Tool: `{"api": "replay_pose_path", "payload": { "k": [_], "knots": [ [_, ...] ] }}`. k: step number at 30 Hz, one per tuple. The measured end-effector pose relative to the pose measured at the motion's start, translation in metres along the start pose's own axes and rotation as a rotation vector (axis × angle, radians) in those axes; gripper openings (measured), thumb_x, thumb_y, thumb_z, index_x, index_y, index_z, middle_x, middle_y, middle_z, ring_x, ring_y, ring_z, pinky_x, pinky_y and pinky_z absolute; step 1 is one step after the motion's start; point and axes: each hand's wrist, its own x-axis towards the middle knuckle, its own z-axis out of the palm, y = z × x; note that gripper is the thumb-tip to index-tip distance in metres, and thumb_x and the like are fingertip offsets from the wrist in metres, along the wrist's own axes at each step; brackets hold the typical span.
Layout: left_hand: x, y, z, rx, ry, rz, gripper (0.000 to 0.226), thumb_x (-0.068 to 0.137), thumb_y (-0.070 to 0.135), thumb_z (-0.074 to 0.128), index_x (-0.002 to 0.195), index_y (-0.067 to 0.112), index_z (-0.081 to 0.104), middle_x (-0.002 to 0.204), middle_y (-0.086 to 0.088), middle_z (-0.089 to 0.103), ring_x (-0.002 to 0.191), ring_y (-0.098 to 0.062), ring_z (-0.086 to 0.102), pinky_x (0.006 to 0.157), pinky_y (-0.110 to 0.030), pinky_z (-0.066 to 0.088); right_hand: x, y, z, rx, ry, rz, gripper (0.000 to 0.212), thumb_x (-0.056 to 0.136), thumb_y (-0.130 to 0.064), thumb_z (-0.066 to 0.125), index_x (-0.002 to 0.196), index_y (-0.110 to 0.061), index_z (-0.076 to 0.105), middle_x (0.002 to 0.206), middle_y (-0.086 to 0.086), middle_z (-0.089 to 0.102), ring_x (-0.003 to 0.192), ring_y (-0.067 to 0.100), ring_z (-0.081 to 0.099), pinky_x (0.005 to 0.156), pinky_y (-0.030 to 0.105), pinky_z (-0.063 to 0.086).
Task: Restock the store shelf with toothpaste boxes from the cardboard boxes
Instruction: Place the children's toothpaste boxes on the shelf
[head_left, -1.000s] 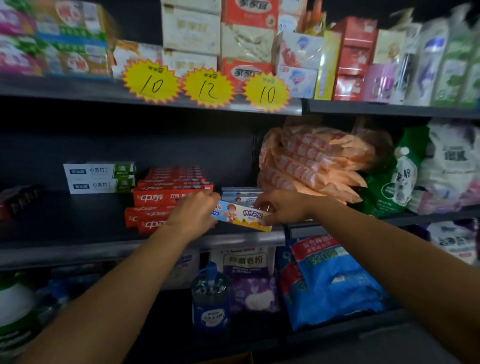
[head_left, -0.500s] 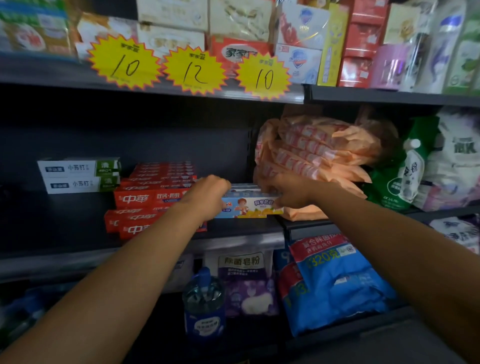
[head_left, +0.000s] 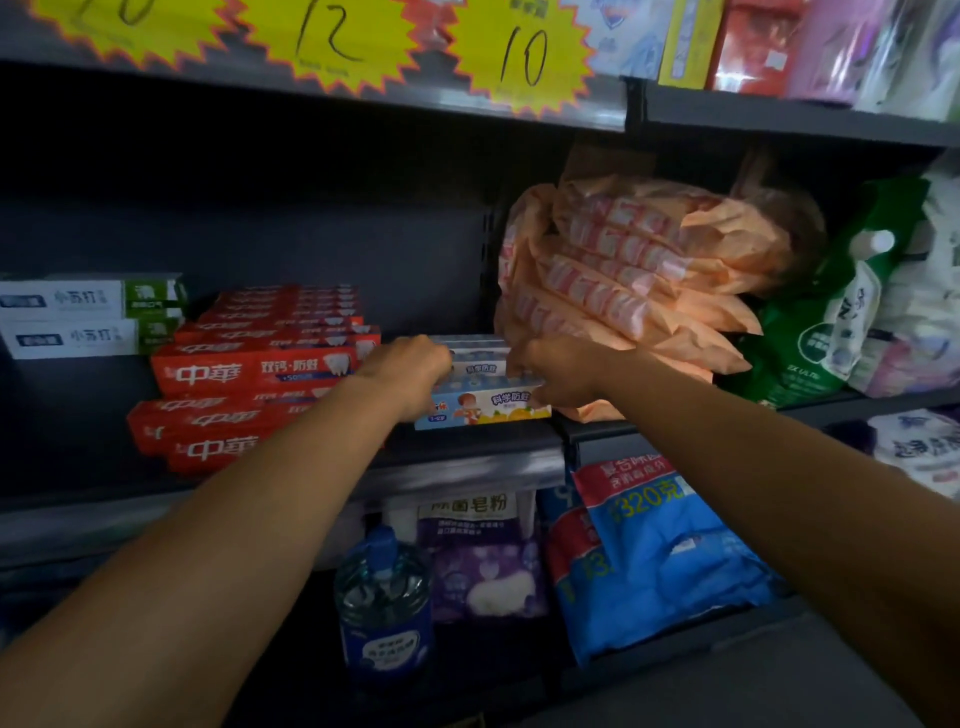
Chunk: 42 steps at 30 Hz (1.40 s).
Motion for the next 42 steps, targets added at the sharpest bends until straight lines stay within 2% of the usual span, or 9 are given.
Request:
{"api": "replay_pose_path", "payload": {
  "k": [4, 8, 11, 19, 23, 26, 33, 37, 42],
  "knots": [
    [0.006, 0.0, 0.012, 0.029, -0.025, 0.027, 0.032, 0.085, 0.019, 0.07, 0.115, 0.012, 0.06, 0.118, -0.01, 0.056, 0.104, -0.026, 0.057, 0.079, -0.033, 0.047, 0.006, 0.005, 0.014, 0.005, -0.014, 0.008, 0.051, 0.086, -0.024, 0.067, 0.134, -0.02, 0.048, 0.137, 0.006, 0.045, 0.125, 0.023, 0.043, 0.099, 0.029, 0.035],
    [0.011, -0.004, 0.018, 0.05, -0.019, 0.052, 0.031, 0.086, 0.014, 0.067, 0.117, 0.013, 0.062, 0.118, -0.011, 0.057, 0.104, -0.027, 0.058, 0.085, -0.036, 0.051, 0.012, 0.006, 0.02, -0.01, -0.024, 0.0, 0.044, 0.085, -0.022, 0.067, 0.126, -0.023, 0.052, 0.13, 0.007, 0.047, 0.121, 0.026, 0.047, 0.095, 0.031, 0.038],
    [0.013, -0.007, 0.02, 0.043, -0.01, 0.06, 0.031, 0.086, 0.014, 0.067, 0.117, 0.013, 0.063, 0.118, -0.011, 0.057, 0.105, -0.027, 0.058, 0.085, -0.035, 0.05, 0.013, 0.005, 0.023, -0.028, -0.005, 0.0, 0.041, 0.084, -0.023, 0.067, 0.122, -0.028, 0.052, 0.137, 0.009, 0.041, 0.126, 0.029, 0.042, 0.101, 0.038, 0.038],
    [0.018, -0.006, 0.022, 0.03, -0.002, 0.04, 0.031, 0.088, 0.016, 0.066, 0.118, 0.013, 0.061, 0.117, -0.01, 0.056, 0.104, -0.026, 0.057, 0.083, -0.034, 0.049, 0.017, 0.005, 0.022, -0.069, 0.036, -0.033, 0.046, 0.089, -0.018, 0.062, 0.133, -0.018, 0.05, 0.136, 0.006, 0.046, 0.124, 0.023, 0.042, 0.088, 0.025, 0.031],
    [0.019, -0.004, 0.023, 0.019, 0.004, 0.031, 0.029, 0.088, 0.016, 0.064, 0.116, 0.011, 0.061, 0.115, -0.011, 0.056, 0.101, -0.025, 0.058, 0.082, -0.035, 0.05, 0.02, 0.006, 0.025, -0.092, 0.031, -0.012, 0.049, 0.087, -0.021, 0.063, 0.134, -0.022, 0.049, 0.137, 0.005, 0.045, 0.127, 0.024, 0.041, 0.101, 0.038, 0.037],
    [0.019, -0.005, 0.023, 0.03, 0.01, 0.044, 0.028, 0.088, 0.017, 0.065, 0.115, 0.011, 0.062, 0.115, -0.011, 0.056, 0.1, -0.025, 0.058, 0.082, -0.035, 0.051, 0.018, 0.005, 0.024, -0.105, 0.034, -0.016, 0.048, 0.088, -0.019, 0.061, 0.134, -0.021, 0.049, 0.14, 0.005, 0.044, 0.127, 0.023, 0.041, 0.101, 0.035, 0.036],
    [0.008, -0.004, 0.013, 0.026, 0.05, 0.033, 0.035, 0.087, 0.022, 0.068, 0.119, 0.013, 0.061, 0.118, -0.012, 0.057, 0.105, -0.027, 0.058, 0.08, -0.034, 0.048, 0.003, -0.006, 0.007, -0.118, 0.047, -0.01, 0.047, 0.086, -0.019, 0.065, 0.131, -0.016, 0.051, 0.132, 0.012, 0.047, 0.117, 0.027, 0.049, 0.086, 0.032, 0.04],
    [-0.013, -0.004, -0.001, 0.009, 0.088, 0.06, 0.036, 0.084, 0.024, 0.07, 0.119, 0.015, 0.065, 0.117, -0.011, 0.059, 0.104, -0.028, 0.059, 0.085, -0.038, 0.052, -0.015, -0.024, -0.008, -0.098, 0.094, -0.023, 0.048, 0.087, -0.019, 0.065, 0.133, -0.014, 0.05, 0.132, 0.008, 0.05, 0.119, 0.023, 0.046, 0.078, 0.023, 0.029],
    [-0.06, 0.004, -0.003, 0.016, 0.105, 0.09, 0.041, 0.081, 0.03, 0.072, 0.119, 0.016, 0.064, 0.119, -0.013, 0.059, 0.106, -0.032, 0.059, 0.086, -0.04, 0.051, -0.052, -0.058, -0.01, -0.07, 0.124, -0.058, 0.048, 0.087, -0.025, 0.062, 0.132, -0.016, 0.051, 0.133, 0.006, 0.05, 0.124, 0.024, 0.046, 0.093, 0.027, 0.037]
  ]
}}
